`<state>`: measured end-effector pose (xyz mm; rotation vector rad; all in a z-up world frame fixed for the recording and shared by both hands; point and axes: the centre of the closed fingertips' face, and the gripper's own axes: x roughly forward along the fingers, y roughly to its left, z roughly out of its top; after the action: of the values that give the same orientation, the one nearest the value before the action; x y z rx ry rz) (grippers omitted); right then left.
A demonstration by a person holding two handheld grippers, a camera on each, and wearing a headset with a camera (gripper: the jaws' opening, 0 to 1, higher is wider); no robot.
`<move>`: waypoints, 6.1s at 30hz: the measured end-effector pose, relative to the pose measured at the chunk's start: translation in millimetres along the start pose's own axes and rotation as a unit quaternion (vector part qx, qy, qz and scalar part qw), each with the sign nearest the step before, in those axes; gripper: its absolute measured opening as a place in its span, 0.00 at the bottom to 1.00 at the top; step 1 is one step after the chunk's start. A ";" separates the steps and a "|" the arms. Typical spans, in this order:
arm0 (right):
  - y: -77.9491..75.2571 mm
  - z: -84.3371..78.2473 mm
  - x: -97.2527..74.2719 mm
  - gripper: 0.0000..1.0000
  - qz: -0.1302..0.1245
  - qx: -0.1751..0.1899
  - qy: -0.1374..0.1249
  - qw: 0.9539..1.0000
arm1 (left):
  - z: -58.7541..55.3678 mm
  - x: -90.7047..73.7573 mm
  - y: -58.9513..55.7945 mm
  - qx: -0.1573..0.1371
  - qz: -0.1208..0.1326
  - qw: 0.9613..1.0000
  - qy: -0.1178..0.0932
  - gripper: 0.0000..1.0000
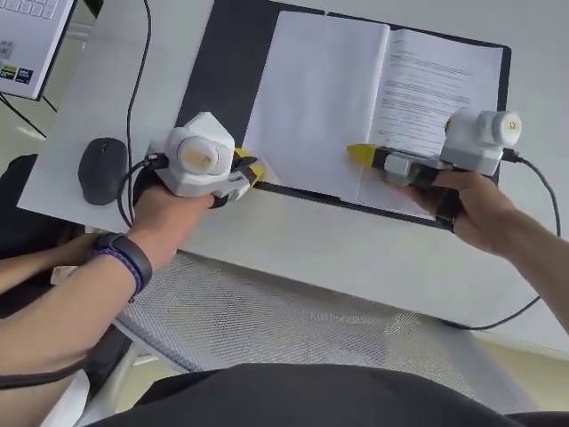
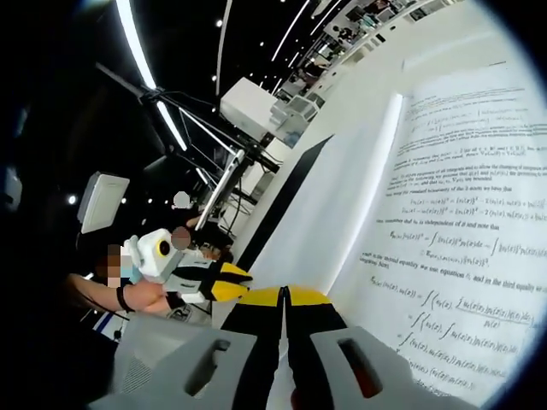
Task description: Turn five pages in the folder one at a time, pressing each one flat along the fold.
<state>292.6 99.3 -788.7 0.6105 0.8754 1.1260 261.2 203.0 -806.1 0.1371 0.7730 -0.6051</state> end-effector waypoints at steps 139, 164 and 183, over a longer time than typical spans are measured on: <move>35.5 -16.6 -234.0 0.73 -0.278 -0.182 -0.057 0.942 | 69.2 -106.5 -21.7 0.002 -0.016 0.996 -0.090 0.70; 36.4 -16.7 -239.9 0.72 -0.282 -0.174 -0.065 0.941 | 129.8 -57.3 -73.6 0.052 -0.081 0.990 -0.106 0.69; 33.5 -25.5 -264.2 0.71 -0.297 -0.164 -0.072 0.938 | 159.4 3.3 -140.0 0.086 -0.149 0.980 -0.102 0.68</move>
<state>208.9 -139.0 -700.6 0.1265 0.6589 0.6426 282.7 33.5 -680.3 0.1161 0.5450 -0.9571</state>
